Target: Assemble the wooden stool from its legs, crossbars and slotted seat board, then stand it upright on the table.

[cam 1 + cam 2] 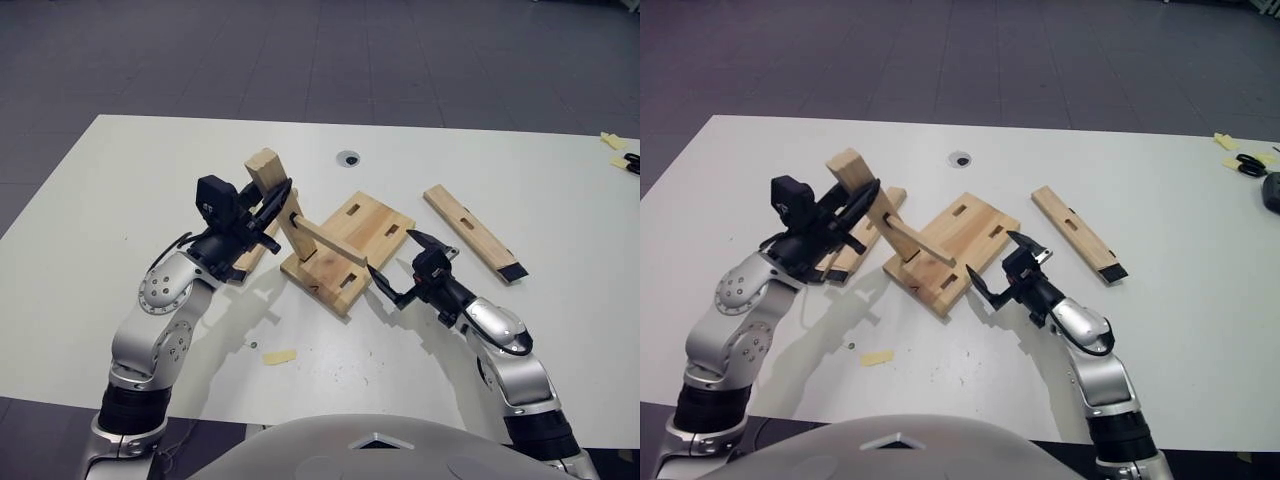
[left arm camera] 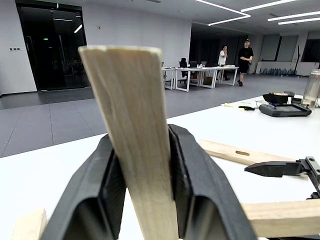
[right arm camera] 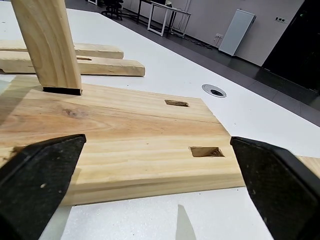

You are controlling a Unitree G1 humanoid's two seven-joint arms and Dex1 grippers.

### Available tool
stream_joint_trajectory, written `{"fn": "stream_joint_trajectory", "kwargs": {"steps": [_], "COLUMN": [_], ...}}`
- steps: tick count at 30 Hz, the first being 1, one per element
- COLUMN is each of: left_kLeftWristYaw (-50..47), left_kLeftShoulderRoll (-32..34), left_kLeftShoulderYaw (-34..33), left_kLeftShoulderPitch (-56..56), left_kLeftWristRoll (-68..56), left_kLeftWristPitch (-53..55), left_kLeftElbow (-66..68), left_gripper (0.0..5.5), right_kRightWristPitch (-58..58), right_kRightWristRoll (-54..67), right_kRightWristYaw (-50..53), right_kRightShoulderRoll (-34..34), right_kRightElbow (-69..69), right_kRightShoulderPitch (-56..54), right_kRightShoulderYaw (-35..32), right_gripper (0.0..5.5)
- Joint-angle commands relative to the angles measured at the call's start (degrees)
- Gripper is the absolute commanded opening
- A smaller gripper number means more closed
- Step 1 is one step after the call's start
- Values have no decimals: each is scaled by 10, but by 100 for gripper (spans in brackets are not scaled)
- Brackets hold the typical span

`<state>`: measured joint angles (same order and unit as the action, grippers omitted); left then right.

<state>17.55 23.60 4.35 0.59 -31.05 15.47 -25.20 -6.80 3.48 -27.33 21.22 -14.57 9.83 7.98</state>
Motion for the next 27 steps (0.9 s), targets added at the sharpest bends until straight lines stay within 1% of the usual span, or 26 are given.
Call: {"fn": "stream_joint_trajectory", "kwargs": {"steps": [1,8,10,13,17,23,24,25,27], "left_kLeftWristYaw": [0,31,27,19,3,-34,-38,-43,-53], "left_kLeftShoulderRoll": [39,70,68,60,48,26,20,13,-4], "left_kLeftShoulderYaw": [55,87,89,79,49,23,19,12,-7], "left_kLeftShoulderPitch": [69,73,68,60,41,-9,-17,-24,-40], "left_kLeftWristRoll": [65,67,58,46,25,6,3,0,-11], "left_kLeftWristPitch": [112,128,136,133,129,130,125,119,118], "left_kLeftElbow": [90,67,69,74,72,39,28,19,2], "left_gripper": [108,108,108,108,108,108,144,152,191], "right_kRightWristPitch": [-8,-8,-9,-9,-8,-5,-6,-8,-8], "right_kRightWristRoll": [-4,-7,-7,-8,-8,-7,-3,0,3], "right_kRightWristYaw": [-3,-1,1,2,4,10,10,10,9], "right_kRightShoulderRoll": [6,2,0,-2,-4,-6,-8,-10,-8], "right_kRightElbow": [-4,-5,-5,-5,-5,-6,-6,-8,-8], "right_kRightShoulderPitch": [-11,-13,-14,-15,-14,-10,-9,-8,-6], "right_kRightShoulderYaw": [-2,4,5,7,6,9,8,8,6], "right_gripper": [540,540,540,540,540,540,540,540,540]}}
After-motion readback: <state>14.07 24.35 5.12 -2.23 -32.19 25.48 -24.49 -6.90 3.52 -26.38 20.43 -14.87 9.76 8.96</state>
